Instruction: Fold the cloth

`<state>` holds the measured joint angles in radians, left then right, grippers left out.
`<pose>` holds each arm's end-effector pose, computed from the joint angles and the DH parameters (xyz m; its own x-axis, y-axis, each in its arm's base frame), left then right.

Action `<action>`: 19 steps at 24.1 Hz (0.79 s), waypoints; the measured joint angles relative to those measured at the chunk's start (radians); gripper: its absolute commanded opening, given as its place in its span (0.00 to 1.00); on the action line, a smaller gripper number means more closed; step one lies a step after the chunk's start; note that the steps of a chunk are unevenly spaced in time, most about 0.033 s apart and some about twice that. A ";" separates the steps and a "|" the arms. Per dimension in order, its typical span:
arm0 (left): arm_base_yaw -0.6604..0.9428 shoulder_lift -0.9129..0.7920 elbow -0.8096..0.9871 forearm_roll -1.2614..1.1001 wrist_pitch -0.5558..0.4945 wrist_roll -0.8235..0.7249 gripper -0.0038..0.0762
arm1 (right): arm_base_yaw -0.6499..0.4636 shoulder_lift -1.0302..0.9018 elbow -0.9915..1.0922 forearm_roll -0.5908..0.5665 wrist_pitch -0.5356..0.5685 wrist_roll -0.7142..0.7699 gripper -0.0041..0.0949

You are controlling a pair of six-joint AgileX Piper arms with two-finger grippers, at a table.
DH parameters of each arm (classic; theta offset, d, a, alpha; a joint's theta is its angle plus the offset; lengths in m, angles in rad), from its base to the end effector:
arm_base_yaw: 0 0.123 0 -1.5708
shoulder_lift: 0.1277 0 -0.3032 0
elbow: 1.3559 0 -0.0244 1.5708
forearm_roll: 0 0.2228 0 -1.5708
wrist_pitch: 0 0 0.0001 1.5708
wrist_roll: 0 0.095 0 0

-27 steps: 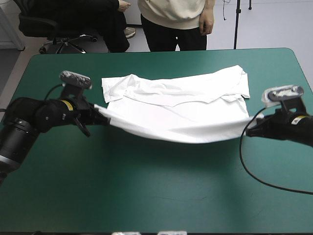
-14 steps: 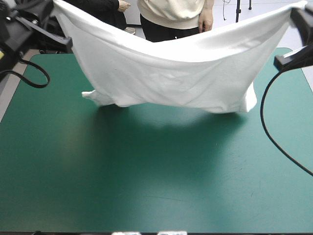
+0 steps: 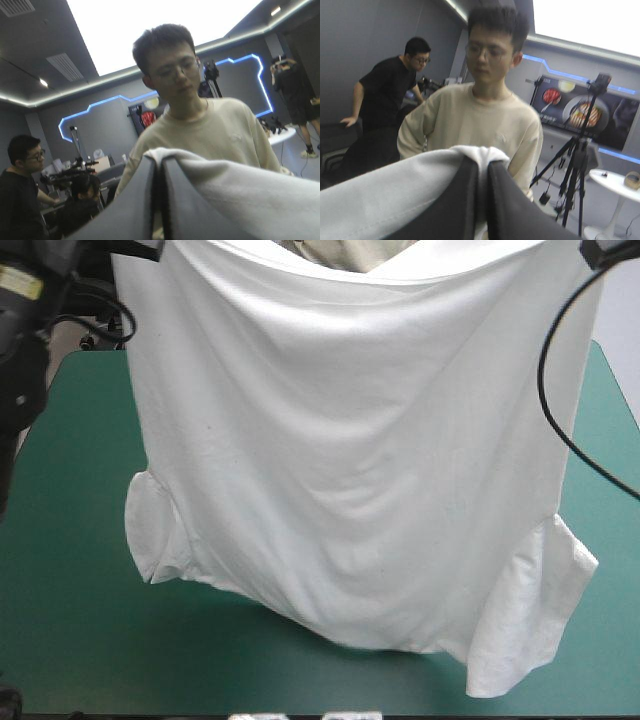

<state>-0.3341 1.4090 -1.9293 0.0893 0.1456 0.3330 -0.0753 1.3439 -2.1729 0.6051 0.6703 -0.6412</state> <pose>0.2307 -0.0788 0.6155 0.5143 0.2544 -0.8190 0.1168 0.9253 0.3608 0.1722 0.0207 0.6457 0.3653 -0.1627 -0.9165 -0.2116 0.9443 -0.2519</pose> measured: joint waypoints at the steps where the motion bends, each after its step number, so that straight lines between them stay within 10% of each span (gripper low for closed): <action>1: 0.013 0.049 0.001 0.000 -0.021 -0.001 0.03 | 0.000 0.064 0.002 0.011 0.000 0.000 0.02; 11: 0.184 0.343 -0.058 -0.141 -0.456 -0.035 0.03 | 0.000 0.343 -0.002 0.490 -0.281 -0.499 0.02; 19: 0.185 0.377 -0.219 -0.079 -0.447 -0.035 0.03 | 0.011 0.349 -0.055 0.648 -0.256 -0.661 0.02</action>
<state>-0.1494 1.7857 -2.1483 0.0100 -0.3015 0.2980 -0.0639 1.6925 -2.2276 1.2528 0.4144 -1.3026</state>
